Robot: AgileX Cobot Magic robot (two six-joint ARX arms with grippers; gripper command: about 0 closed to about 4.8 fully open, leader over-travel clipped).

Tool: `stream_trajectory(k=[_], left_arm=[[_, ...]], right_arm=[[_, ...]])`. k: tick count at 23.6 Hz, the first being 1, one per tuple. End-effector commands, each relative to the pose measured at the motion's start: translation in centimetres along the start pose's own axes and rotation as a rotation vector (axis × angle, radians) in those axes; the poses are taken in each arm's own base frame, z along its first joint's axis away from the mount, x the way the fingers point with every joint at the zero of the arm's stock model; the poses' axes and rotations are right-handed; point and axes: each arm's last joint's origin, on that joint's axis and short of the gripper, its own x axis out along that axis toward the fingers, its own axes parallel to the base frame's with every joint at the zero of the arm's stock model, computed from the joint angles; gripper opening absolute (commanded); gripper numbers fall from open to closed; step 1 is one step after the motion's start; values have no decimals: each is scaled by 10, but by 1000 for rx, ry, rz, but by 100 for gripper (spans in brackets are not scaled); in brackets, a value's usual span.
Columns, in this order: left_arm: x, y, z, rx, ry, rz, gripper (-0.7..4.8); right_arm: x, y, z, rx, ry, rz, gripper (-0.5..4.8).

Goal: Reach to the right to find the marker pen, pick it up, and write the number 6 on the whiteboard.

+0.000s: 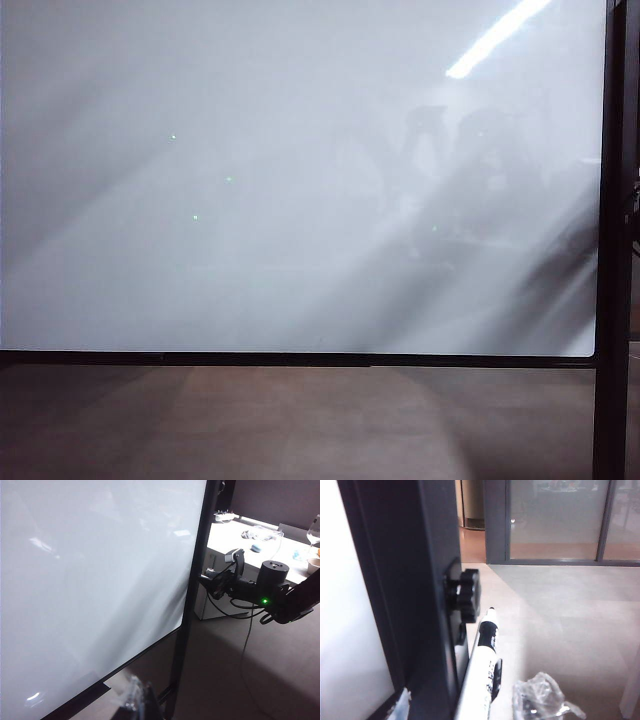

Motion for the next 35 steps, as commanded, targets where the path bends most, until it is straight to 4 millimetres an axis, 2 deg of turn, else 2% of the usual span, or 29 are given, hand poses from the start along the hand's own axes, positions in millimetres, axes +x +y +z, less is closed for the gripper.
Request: stream_trajectory(k=[1,9,12,22,24,33,34,35], left_arm=[[-1,0,3,1,-13,1,-6],[-1,1,3,0,-12,20,-6],[-1,1,3,0,-10,19,-6],[-1,0,2,-1,-5,19,-6],[-1,0,2,-1,-5,19,-6],[-1,0,2,-1,-6,19,-6],[-1,0,2,-1,-6,19,-6],[-1,0,2,-1,-6,19,-6]], right_arm=[[0,-3,3,-5,-10,-9,261],[-4,-6,1,33,12,69,265],[-4,-6,4,26,0,64,285],[-4,-6,7,18,-4,39,282],[-4,-7,7,18,-5,32,251],[-2,-4,6,23,4,23,251],[-2,-4,6,24,5,23,241],[-2,-4,5,26,10,22,206]])
